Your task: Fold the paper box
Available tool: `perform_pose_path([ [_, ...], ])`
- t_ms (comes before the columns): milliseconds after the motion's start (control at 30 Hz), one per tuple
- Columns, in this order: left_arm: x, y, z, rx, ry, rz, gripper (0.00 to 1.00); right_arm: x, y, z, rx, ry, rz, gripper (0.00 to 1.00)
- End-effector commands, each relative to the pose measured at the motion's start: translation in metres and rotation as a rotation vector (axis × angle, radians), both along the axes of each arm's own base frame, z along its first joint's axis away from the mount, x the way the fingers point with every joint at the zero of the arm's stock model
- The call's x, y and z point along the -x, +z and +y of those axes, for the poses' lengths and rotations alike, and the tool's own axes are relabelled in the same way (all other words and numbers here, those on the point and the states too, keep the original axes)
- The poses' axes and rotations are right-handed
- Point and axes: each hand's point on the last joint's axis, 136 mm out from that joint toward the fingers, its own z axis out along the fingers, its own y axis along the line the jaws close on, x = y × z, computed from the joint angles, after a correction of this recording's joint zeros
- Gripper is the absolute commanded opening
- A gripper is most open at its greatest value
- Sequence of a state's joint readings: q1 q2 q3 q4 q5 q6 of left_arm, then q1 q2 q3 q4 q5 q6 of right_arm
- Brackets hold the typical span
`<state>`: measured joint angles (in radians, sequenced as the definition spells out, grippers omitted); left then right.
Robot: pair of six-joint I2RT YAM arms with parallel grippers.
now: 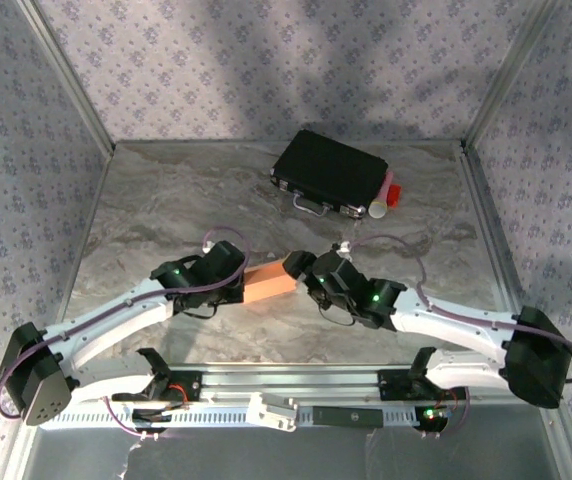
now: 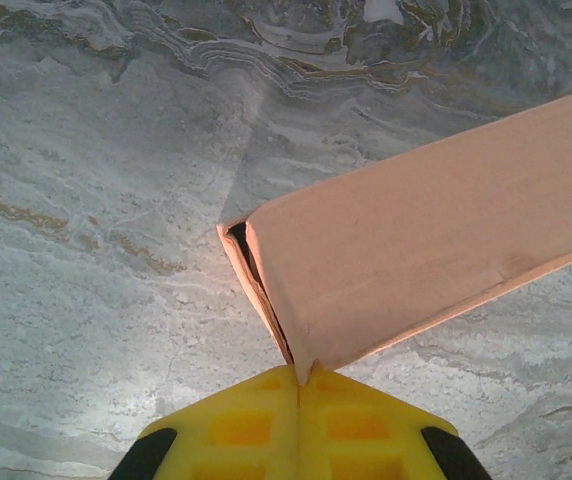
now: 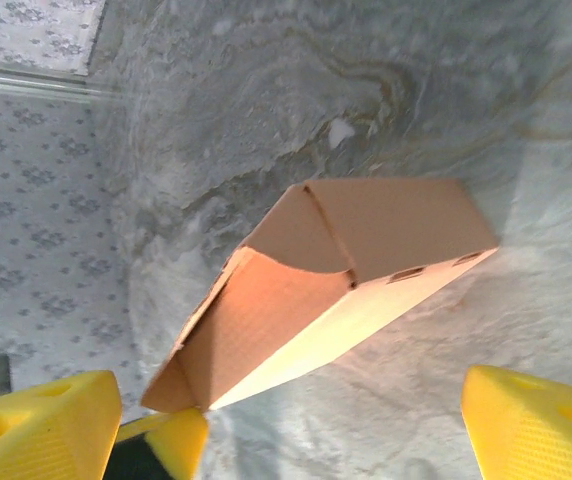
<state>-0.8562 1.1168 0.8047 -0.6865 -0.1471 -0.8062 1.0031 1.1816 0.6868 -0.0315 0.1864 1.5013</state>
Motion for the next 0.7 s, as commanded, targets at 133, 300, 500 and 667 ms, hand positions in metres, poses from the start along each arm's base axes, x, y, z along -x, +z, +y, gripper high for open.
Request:
perform_pose_path([
  [133,0.0,0.01,-0.002,-0.003,0.003,-0.008,0.0,-0.019,-0.003,0.027,-0.237,-0.047,0.113,0.88],
  [300,0.0,0.013,-0.002,0.002,0.0,-0.014,0.0,-0.023,-0.025,0.025,-0.22,-0.061,0.167,0.83],
  [500,0.0,0.02,-0.002,0.011,-0.001,-0.026,0.17,-0.03,-0.036,0.014,-0.185,-0.087,0.182,0.64],
  [667,0.001,0.04,-0.004,0.061,-0.006,-0.063,0.28,-0.032,-0.046,0.013,-0.173,-0.092,0.209,0.55],
])
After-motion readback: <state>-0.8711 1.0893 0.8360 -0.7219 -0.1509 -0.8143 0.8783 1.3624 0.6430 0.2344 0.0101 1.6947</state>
